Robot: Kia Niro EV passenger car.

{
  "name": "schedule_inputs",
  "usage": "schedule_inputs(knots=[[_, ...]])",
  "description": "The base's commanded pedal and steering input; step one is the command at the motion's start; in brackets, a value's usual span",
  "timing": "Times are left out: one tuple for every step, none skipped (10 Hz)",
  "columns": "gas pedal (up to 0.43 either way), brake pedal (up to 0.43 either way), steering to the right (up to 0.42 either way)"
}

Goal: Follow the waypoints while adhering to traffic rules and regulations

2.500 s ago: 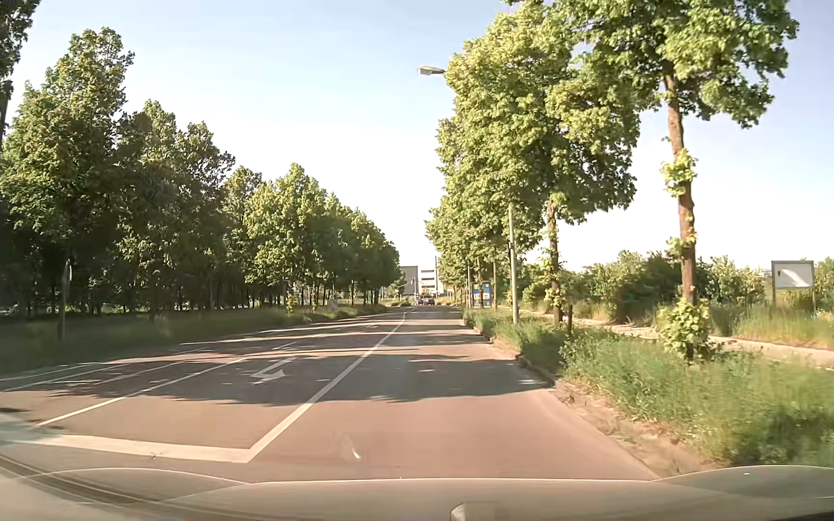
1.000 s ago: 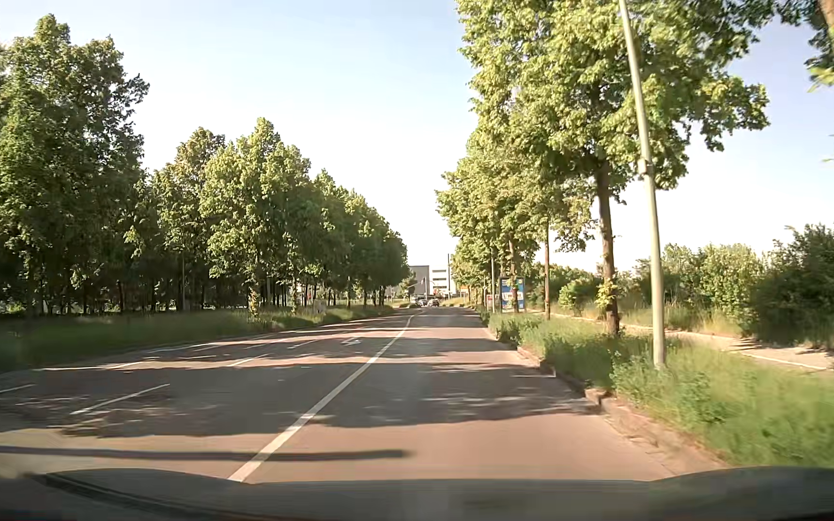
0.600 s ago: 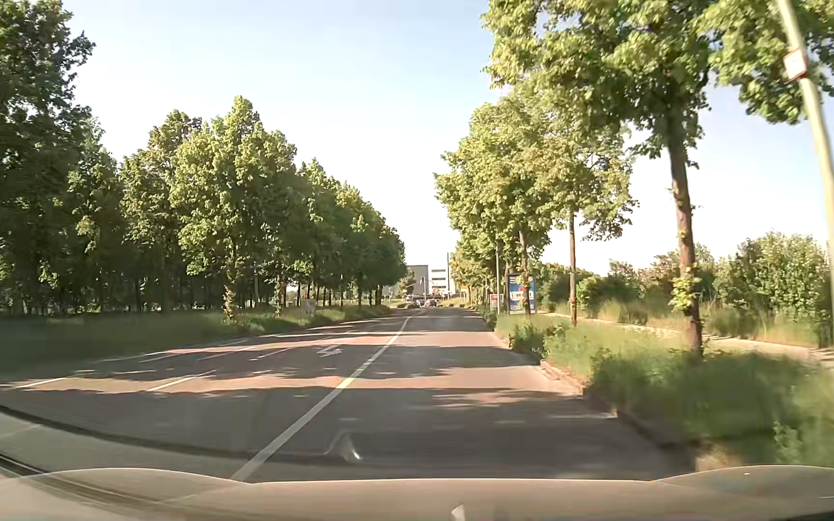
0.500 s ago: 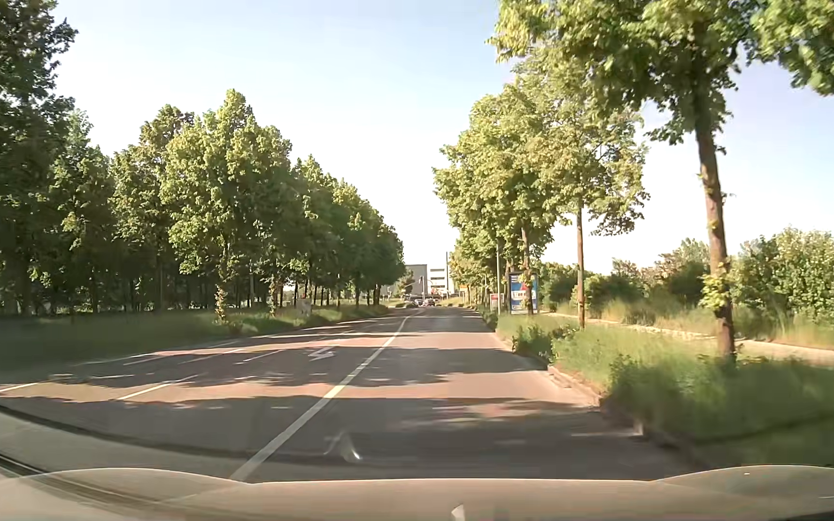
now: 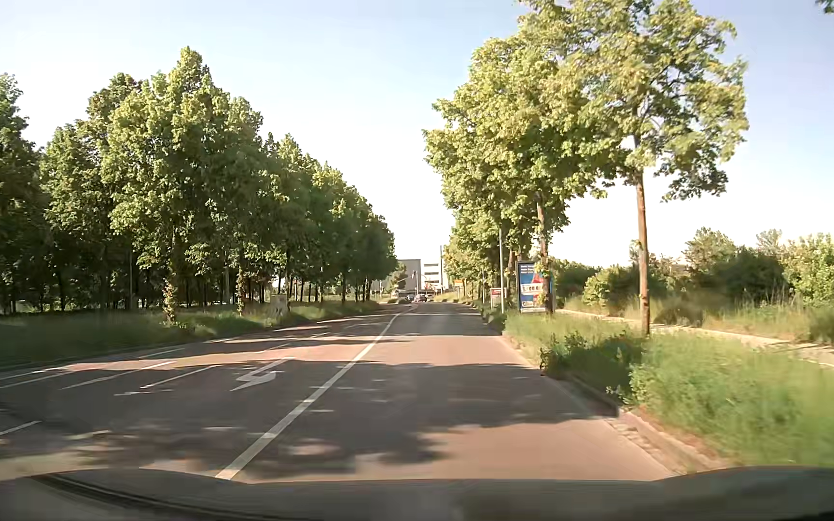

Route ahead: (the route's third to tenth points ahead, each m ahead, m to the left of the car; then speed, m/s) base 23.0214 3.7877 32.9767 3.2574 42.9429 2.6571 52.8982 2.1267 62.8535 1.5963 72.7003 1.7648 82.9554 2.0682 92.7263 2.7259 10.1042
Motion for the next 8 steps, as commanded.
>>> schedule_inputs(knots=[[0.059,0.0,-0.004],[0.008,0.0,-0.005],[0.008,0.0,-0.005],[0.0,0.0,-0.005],[0.0,0.0,-0.005],[0.0,0.0,-0.005],[0.0,0.0,-0.005],[0.0,0.0,-0.005]])
